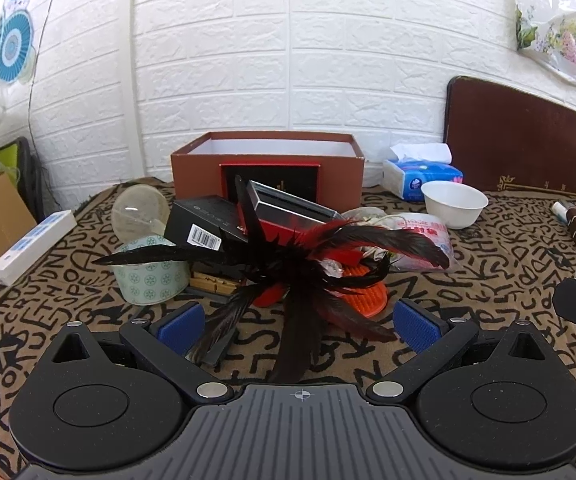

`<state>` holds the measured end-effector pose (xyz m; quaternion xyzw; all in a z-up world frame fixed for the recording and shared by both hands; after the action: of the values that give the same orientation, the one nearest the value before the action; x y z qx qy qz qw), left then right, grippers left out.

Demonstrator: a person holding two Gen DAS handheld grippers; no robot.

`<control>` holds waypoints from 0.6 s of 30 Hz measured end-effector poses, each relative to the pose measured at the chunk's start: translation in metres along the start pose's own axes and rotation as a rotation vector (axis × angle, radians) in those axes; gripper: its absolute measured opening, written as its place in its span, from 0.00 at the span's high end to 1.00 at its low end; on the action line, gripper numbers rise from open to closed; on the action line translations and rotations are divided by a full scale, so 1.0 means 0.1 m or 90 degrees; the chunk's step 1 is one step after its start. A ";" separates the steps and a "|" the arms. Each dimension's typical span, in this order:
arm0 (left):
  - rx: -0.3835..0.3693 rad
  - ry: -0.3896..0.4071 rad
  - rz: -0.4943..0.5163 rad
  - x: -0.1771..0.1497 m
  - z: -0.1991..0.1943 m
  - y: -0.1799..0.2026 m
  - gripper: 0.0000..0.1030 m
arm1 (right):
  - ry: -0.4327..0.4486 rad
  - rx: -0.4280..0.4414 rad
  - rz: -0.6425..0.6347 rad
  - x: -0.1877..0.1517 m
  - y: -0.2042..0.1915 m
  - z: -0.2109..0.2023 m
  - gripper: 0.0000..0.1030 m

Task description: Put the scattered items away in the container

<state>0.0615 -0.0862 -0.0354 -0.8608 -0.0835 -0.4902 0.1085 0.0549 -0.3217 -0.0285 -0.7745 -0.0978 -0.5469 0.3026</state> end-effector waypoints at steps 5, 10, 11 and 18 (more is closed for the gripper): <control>-0.001 0.003 0.002 0.00 -0.01 0.01 0.00 | 0.002 -0.001 0.001 0.01 0.00 -0.01 0.01; -0.011 0.007 0.007 0.00 -0.03 0.00 0.00 | 0.002 0.001 0.002 0.00 0.00 -0.02 0.01; -0.018 0.007 0.007 0.00 -0.04 0.00 0.00 | 0.002 0.001 0.002 0.00 0.00 -0.02 0.01; -0.042 0.040 0.019 0.00 -0.16 0.04 0.00 | 0.006 0.000 0.004 0.01 0.01 -0.04 0.01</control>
<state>0.0495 -0.0945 -0.0281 -0.8492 -0.0512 -0.5178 0.0900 0.0525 -0.3244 -0.0272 -0.7720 -0.0936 -0.5497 0.3050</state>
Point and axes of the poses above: each gripper's, at about its wrist camera, not at the fingertips, and z roughly the way its jaws point, y to its right, x to its top, the point moved 5 cm from there along z, roughly the way its jaws point, and after that the axes turned 9 degrees about x, right-handed, at the moved point
